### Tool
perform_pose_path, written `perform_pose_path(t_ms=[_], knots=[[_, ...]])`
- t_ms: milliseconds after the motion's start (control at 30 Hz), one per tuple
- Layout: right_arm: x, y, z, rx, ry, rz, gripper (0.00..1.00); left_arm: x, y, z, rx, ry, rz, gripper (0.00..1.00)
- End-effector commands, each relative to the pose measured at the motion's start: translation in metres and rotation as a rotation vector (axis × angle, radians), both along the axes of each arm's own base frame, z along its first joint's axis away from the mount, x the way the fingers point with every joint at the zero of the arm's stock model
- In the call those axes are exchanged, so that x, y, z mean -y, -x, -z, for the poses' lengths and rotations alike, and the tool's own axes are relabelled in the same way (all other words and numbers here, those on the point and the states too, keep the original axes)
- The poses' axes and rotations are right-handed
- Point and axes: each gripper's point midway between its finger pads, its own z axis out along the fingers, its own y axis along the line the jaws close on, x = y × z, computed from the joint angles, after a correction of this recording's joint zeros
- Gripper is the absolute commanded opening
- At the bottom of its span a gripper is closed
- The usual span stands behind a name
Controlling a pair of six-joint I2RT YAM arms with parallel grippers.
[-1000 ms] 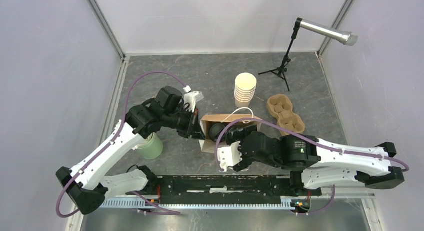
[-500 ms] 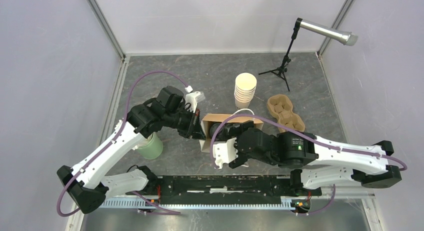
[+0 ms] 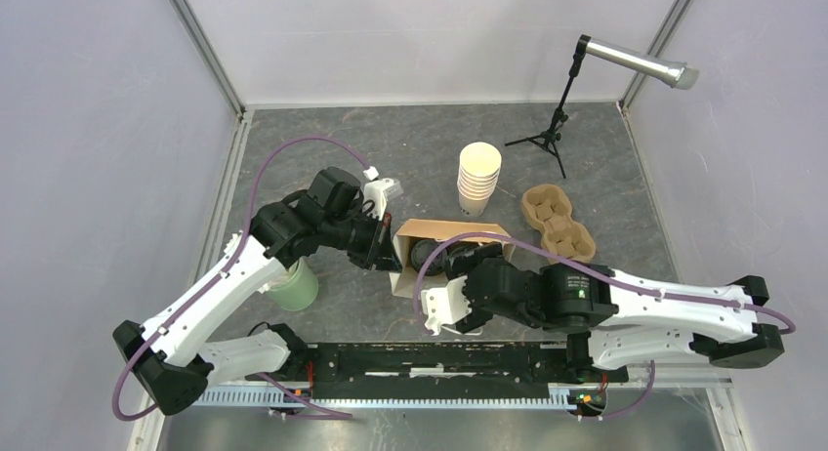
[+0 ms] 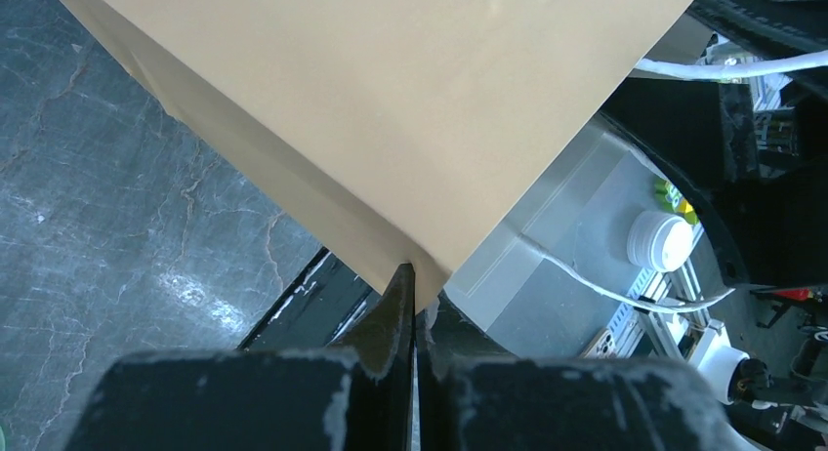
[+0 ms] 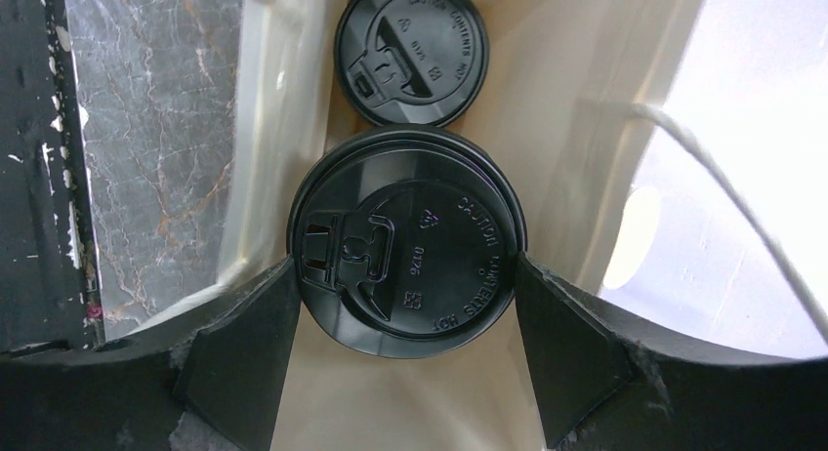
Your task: Pack the takeout coffee
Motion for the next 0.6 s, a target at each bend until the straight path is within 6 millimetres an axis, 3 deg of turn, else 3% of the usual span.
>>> perform_pose_path(t_ms=[0,300,567], knots=[[0.005,-0.002,0.009,0.012,-0.002,0.009,0.82,-0.002,-0.007,-0.012,0.074,0.005,0.001,0.02],[0.001,-0.024,0.029,0.047,-0.041,0.032,0.83,-0.008,-0.006,-0.009,0.098,0.01,-0.029,0.02],[-0.006,-0.041,0.032,0.033,-0.061,0.036,0.82,-0.007,-0.003,-0.004,0.078,0.007,-0.004,0.02]])
